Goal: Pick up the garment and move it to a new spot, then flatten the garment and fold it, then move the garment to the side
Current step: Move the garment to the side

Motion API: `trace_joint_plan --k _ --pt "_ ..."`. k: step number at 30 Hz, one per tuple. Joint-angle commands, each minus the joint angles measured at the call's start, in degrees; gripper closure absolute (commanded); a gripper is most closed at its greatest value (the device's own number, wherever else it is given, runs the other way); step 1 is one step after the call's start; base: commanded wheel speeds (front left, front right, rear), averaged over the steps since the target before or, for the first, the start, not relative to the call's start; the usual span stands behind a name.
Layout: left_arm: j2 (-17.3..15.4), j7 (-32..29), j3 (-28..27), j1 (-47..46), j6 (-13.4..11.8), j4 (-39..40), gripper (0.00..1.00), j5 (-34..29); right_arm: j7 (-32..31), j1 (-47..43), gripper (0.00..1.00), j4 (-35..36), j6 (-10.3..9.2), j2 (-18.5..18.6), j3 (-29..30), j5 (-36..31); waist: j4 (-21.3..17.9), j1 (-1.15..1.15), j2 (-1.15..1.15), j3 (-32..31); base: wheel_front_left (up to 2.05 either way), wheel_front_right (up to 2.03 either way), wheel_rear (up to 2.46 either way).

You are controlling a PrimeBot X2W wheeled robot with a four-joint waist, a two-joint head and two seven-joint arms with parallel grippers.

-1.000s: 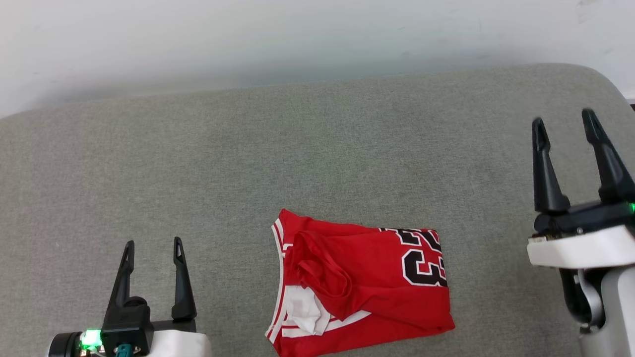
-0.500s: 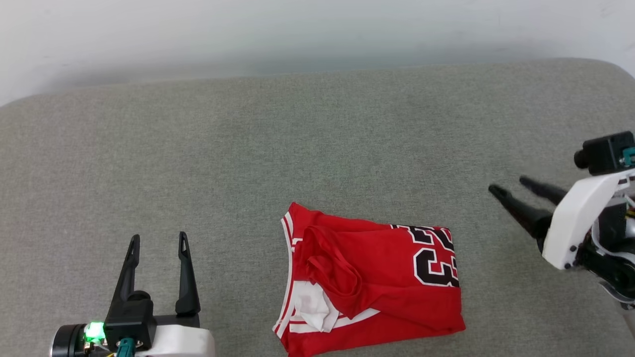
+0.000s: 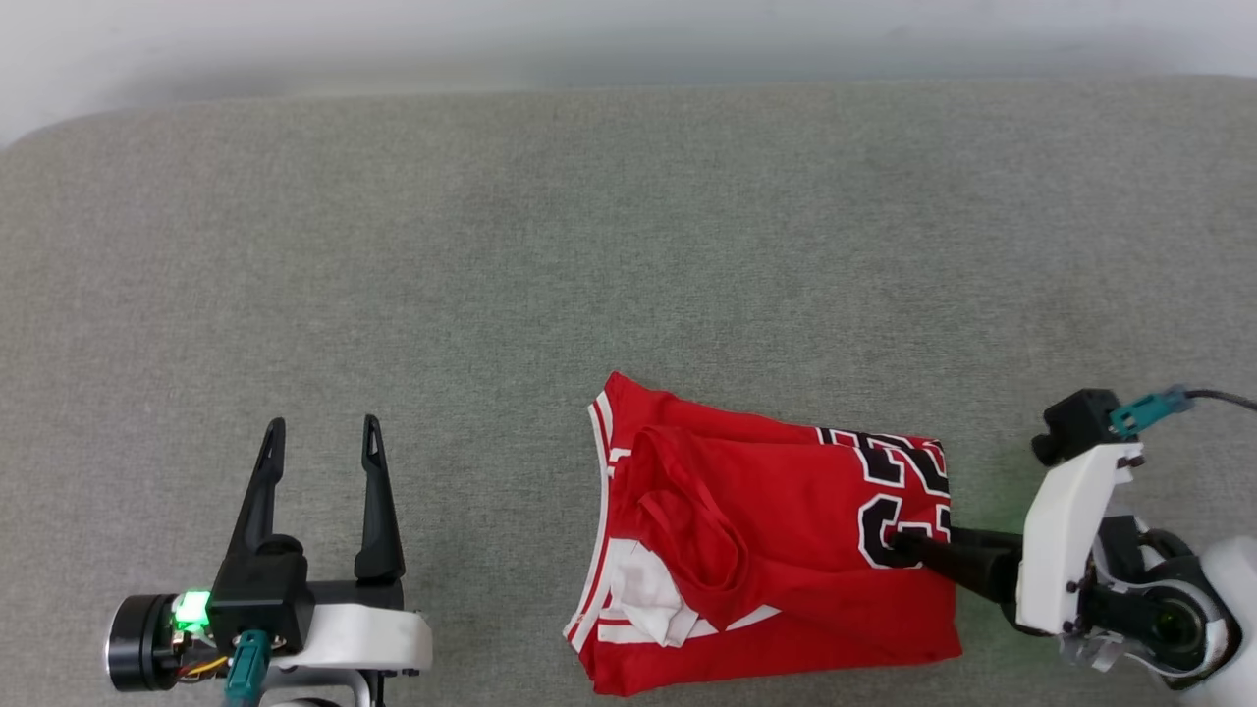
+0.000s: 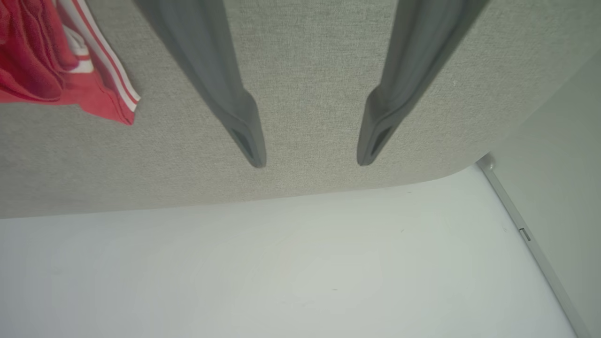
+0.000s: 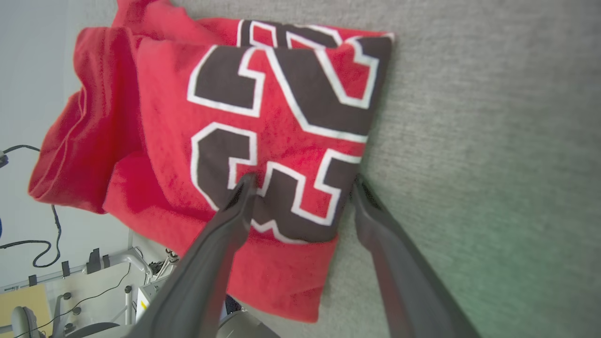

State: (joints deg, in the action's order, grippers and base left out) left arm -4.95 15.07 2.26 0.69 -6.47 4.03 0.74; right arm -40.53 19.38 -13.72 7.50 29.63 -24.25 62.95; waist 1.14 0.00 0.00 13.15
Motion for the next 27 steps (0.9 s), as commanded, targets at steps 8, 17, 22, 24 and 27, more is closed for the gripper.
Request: trace_joint_plan --k 8,17,22,24,27 --pt "0.3 0.1 0.2 -2.7 0.6 -0.5 0.00 -0.2 1.2 -0.4 0.00 -5.0 -0.06 -2.6 -10.2 -0.2 2.7 0.00 0.00 2.9 0.00 0.00 0.00" --pt "0.7 0.1 -0.1 -3.0 0.5 -1.0 0.00 0.0 7.3 2.6 1.00 -5.1 -0.12 -0.9 -15.2 0.2 3.5 0.00 0.00 2.9 0.00 0.00 0.00" --pt "0.8 0.1 -0.7 -1.2 0.2 -1.1 0.00 0.1 10.9 6.3 1.00 -1.9 -0.01 2.1 -17.0 0.6 2.4 0.00 0.00 0.4 0.00 0.00 0.00" --pt "0.8 0.1 -1.1 -0.8 0.2 -0.9 0.00 0.1 12.1 8.1 1.00 -0.4 -0.02 3.7 -18.2 -0.2 1.4 0.00 0.00 -0.6 0.00 0.00 0.00" --pt "0.8 0.1 -1.6 0.1 0.0 -0.5 0.00 0.0 13.5 10.2 1.00 2.2 -0.01 5.7 -20.2 -1.0 -0.6 0.00 0.00 -1.8 0.00 0.00 0.00"
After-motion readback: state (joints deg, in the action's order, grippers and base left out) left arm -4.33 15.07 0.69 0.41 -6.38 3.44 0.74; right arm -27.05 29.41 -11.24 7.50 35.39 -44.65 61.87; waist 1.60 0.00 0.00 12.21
